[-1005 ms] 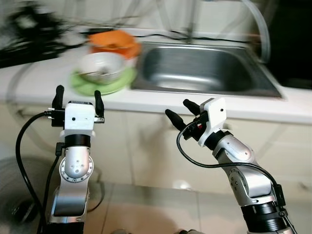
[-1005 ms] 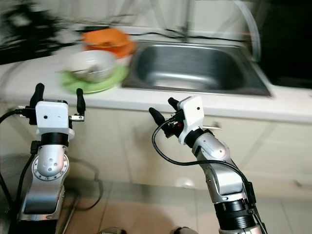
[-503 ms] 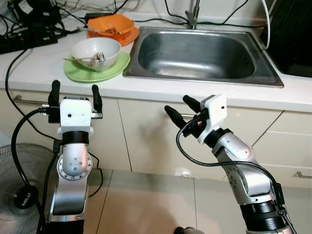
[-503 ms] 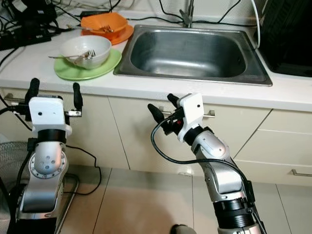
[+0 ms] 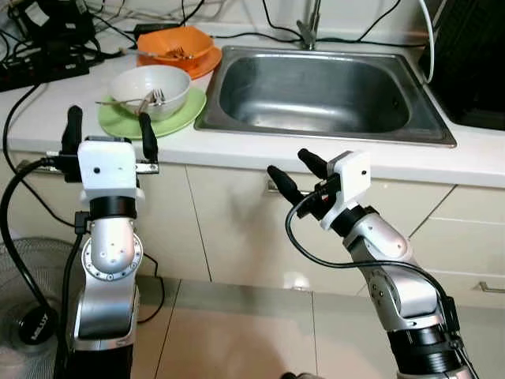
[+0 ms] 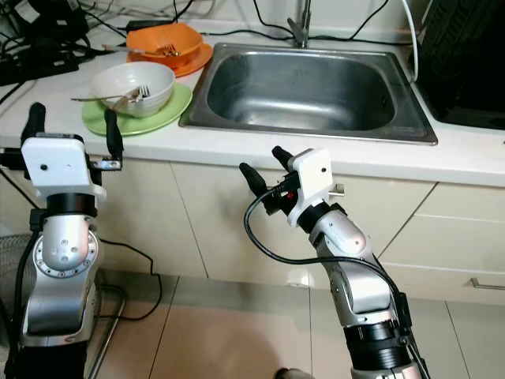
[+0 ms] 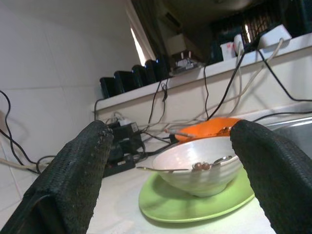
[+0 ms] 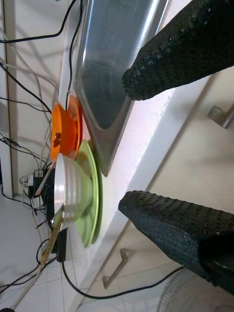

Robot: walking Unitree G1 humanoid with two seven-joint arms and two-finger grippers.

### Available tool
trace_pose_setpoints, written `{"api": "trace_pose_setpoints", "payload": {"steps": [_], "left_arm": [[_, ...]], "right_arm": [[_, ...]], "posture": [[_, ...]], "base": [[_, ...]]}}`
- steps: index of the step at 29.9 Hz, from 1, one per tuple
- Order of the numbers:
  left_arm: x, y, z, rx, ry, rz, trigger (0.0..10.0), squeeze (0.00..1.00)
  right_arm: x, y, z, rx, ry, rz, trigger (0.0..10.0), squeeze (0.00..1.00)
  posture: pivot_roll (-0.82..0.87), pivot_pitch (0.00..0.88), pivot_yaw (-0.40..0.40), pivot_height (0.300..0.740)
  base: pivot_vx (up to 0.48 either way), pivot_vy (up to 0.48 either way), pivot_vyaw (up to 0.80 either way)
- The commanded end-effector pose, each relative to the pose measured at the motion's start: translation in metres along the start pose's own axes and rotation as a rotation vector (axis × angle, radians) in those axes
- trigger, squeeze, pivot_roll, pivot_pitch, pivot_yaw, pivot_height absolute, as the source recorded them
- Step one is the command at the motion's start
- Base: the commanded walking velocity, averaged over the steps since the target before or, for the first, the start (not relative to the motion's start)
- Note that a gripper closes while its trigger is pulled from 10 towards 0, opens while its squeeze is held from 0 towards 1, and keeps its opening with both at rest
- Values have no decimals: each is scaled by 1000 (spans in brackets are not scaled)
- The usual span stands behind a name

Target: Kitchen organization

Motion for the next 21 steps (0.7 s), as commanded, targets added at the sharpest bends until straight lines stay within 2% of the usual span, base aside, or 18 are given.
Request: {"api": "trace_pose_setpoints", "payload": {"steps": [1,21], "left_arm": [[5,-3,-5,12,2,13,10000,0],[11,-4,-3,1,8,23,10000,0]], "right_arm": [[10,-2,-1,3,23,33,10000,0],[9,-3,-3,3,38,47,10000,0]], "posture": [[-39,51,10,740],[-32,43,21,740]], "base": [[337,0,0],[352,0,0]]}}
Point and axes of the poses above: a point about 5 cm out from each wrist's last joint towards the gripper, its own y axis pointing back from the gripper into the wrist, its own x axis along the axis of the wrist's last joint, z = x × y, the point moved 5 cm from there along -y, pointing out of the wrist towards the gripper, and after that the axes turned 14 degrees about -y, right-handed, at the moved point
